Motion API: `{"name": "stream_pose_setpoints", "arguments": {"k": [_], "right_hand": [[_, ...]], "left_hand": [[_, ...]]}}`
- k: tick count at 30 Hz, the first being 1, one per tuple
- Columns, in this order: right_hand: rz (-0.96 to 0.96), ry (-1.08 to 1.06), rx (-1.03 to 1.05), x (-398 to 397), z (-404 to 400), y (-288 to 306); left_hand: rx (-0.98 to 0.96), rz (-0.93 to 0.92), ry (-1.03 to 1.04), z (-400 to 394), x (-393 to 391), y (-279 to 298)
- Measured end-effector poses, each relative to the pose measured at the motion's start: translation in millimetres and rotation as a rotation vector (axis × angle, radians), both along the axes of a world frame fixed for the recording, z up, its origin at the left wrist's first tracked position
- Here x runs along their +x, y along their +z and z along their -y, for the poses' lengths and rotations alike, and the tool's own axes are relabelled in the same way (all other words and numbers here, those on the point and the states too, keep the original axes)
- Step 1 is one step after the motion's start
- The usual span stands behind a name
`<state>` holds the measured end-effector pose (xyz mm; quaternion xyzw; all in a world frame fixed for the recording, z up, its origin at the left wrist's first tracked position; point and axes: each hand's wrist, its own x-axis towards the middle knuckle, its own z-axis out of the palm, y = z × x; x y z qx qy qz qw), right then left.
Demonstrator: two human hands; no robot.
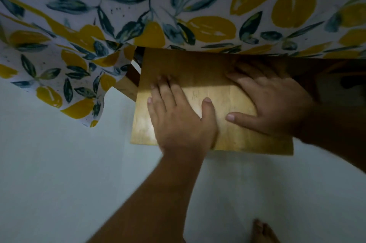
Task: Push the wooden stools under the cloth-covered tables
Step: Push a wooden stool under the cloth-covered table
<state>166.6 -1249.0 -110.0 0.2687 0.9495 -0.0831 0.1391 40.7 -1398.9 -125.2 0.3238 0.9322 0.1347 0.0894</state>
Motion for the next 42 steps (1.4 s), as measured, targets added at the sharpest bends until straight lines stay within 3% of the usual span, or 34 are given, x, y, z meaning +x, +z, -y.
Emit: {"name": "stream_pose_setpoints", "arguments": {"k": [2, 6, 8, 17, 32, 35, 38, 42], "right_hand": [[-0.021, 0.001, 0.05, -1.4, 1.7, 2.7], [-0.231, -0.311, 0.094, -5.2, 66.6, -9.6], [-0.269, -0.363, 0.079, -9.5, 88.1, -17.1], [-0.142, -0.347, 0.161, -21.3, 76.6, -15.0], [-0.167, -0.352, 0.207, -68.0, 54.1, -14.0], [-0.051, -0.409, 0.083, -69.1, 52.6, -1.2], [0.019, -0.369, 0.005, -70.0, 50.3, 9.9], [-0.051, -0.269, -0.013, -54.0, 71.0, 54.2]], "left_hand": [[-0.003, 0.027, 0.014, -3.1, -0.8, 6.5], [-0.003, -0.083, -0.152, 17.9, -32.9, 12.5], [-0.008, -0.125, -0.231, 28.6, -43.0, 8.5], [0.005, -0.114, -0.335, 20.0, -52.5, -2.0], [-0.004, -0.178, -0.288, -4.0, -92.3, 2.3], [-0.037, -0.127, -0.294, -4.1, -89.9, 4.1], [-0.121, 0.055, -0.269, 1.4, -85.7, 17.4], [-0.097, 0.1, -0.258, 40.4, -60.2, 63.9]]}}
